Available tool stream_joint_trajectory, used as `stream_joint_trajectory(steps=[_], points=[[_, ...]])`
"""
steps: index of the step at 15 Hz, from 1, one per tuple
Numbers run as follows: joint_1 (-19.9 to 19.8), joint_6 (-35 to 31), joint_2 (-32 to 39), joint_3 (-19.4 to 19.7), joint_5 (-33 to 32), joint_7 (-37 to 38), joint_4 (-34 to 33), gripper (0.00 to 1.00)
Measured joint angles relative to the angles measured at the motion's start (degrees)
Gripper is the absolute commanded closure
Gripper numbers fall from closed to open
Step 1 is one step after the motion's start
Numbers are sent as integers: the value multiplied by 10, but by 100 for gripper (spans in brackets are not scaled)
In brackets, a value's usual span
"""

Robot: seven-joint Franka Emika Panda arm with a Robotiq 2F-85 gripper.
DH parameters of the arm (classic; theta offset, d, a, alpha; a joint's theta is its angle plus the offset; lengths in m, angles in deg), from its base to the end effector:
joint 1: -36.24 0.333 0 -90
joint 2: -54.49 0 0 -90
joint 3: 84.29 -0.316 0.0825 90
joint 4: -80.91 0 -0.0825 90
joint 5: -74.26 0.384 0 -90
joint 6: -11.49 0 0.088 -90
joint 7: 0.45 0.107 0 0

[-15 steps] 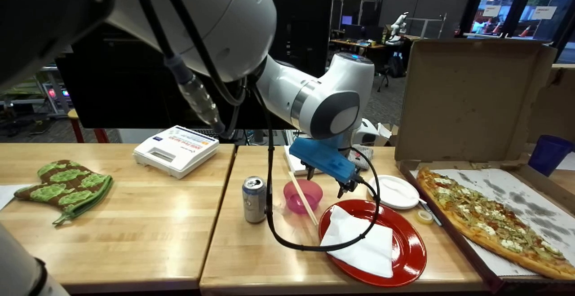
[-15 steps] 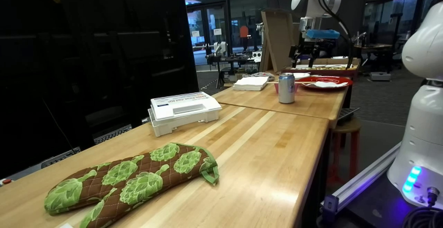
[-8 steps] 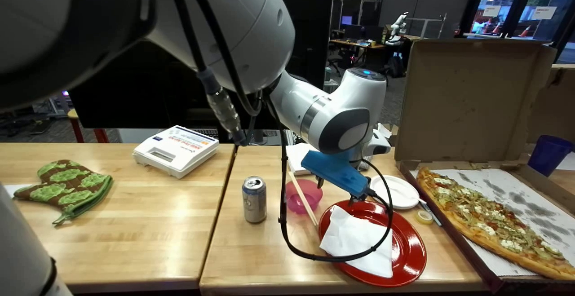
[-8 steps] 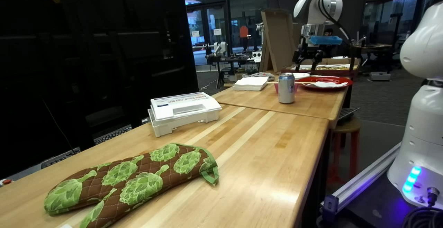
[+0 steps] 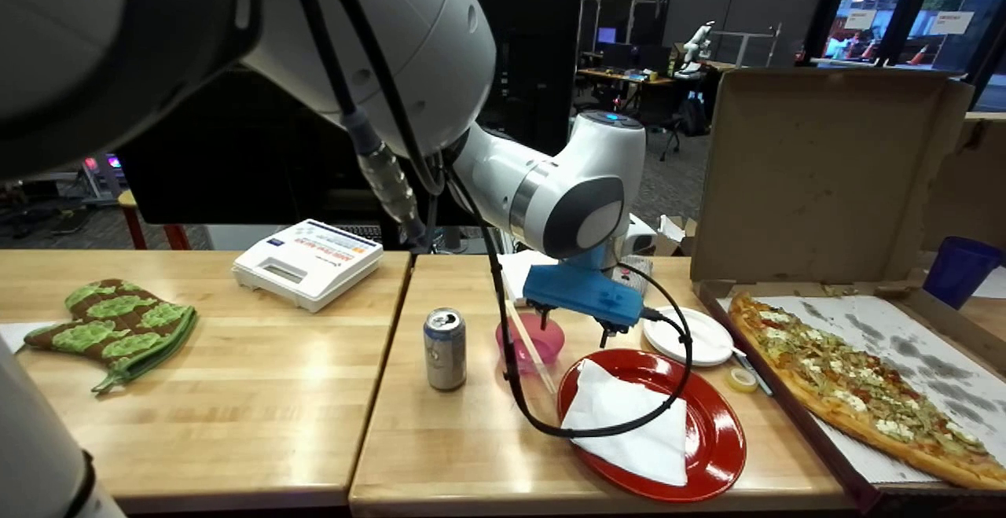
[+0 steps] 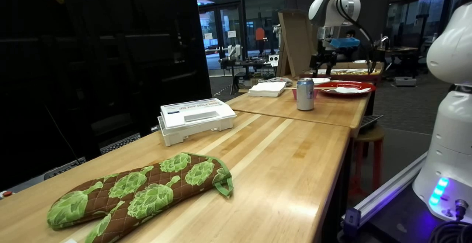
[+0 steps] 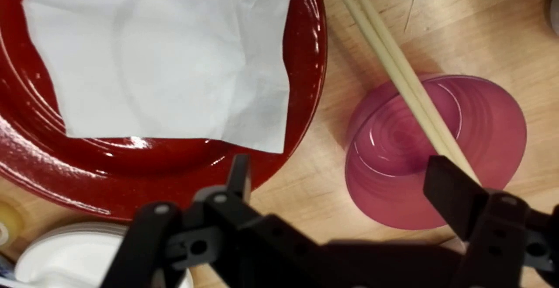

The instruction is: Put the chopsticks on the plate

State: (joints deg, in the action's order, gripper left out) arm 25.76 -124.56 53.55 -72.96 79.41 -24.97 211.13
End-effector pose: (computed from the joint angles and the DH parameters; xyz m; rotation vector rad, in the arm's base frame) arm 0.4894 -0.1949 0.3750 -3.1169 0.0217 -0.2114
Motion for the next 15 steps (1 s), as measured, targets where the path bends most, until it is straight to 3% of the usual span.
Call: stream_joint_trajectory(steps=[9,15], points=[[44,-14,-71,-36,-123,-75,64,0],[71,-40,-70,-41,-128,-143,78,0]])
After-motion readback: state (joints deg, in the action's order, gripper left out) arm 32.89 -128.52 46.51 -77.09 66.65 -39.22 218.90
